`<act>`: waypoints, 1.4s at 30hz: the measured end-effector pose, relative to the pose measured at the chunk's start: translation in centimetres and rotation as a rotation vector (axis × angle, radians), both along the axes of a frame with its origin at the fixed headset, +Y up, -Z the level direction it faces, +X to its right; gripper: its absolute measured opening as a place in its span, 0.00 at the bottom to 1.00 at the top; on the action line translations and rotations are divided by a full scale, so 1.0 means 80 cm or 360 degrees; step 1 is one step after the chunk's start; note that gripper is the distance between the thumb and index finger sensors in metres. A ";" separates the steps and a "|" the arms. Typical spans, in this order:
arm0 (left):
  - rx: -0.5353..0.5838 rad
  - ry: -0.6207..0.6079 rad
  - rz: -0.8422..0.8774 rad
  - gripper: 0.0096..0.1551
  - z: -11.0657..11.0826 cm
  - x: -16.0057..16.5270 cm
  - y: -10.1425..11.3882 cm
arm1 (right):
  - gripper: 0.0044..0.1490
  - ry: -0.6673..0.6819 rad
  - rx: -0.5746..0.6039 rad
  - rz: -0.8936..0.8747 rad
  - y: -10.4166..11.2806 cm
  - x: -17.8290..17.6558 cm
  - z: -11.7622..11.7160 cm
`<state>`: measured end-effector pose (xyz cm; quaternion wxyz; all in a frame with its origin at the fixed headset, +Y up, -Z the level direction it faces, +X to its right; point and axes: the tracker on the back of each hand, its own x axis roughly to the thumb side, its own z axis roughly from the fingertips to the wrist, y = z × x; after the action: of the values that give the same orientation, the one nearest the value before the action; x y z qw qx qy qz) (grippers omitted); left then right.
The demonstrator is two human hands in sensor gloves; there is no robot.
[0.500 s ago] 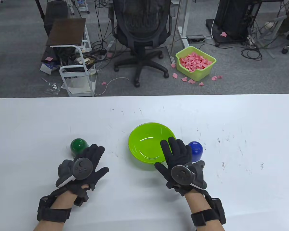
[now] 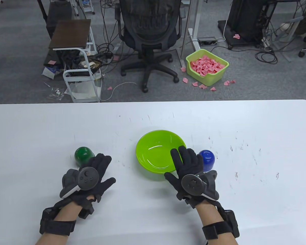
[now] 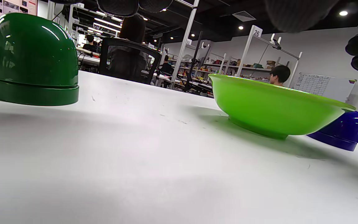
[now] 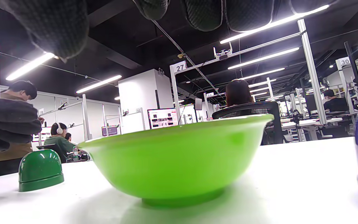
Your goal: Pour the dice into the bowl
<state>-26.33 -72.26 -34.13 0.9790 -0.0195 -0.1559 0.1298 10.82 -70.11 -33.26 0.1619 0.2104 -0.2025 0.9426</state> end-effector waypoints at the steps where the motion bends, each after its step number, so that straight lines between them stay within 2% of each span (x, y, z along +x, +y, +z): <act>1: 0.0005 -0.0001 0.0001 0.51 0.000 0.000 0.000 | 0.56 -0.0005 0.0000 0.0004 0.000 0.000 0.000; 9: 0.0016 -0.0002 0.0040 0.51 0.002 -0.003 0.005 | 0.56 -0.0075 0.0008 -0.0008 0.005 0.011 -0.003; 21: -0.0004 0.0031 0.0159 0.51 -0.002 -0.016 0.012 | 0.56 -0.0334 -0.0032 -0.0086 0.024 0.053 -0.016; 32: -0.0021 0.0021 0.0192 0.51 -0.002 -0.017 0.011 | 0.58 -0.0647 -0.0407 0.0015 0.021 0.077 -0.069; 42: -0.0040 0.0010 0.0197 0.50 -0.002 -0.014 0.010 | 0.62 -0.0864 -0.0712 0.0159 -0.011 0.083 -0.110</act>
<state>-27.47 -71.42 -34.27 0.9693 -0.0218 -0.1521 0.1920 17.45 -71.00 -42.07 0.0980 -0.0788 -0.0160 0.9919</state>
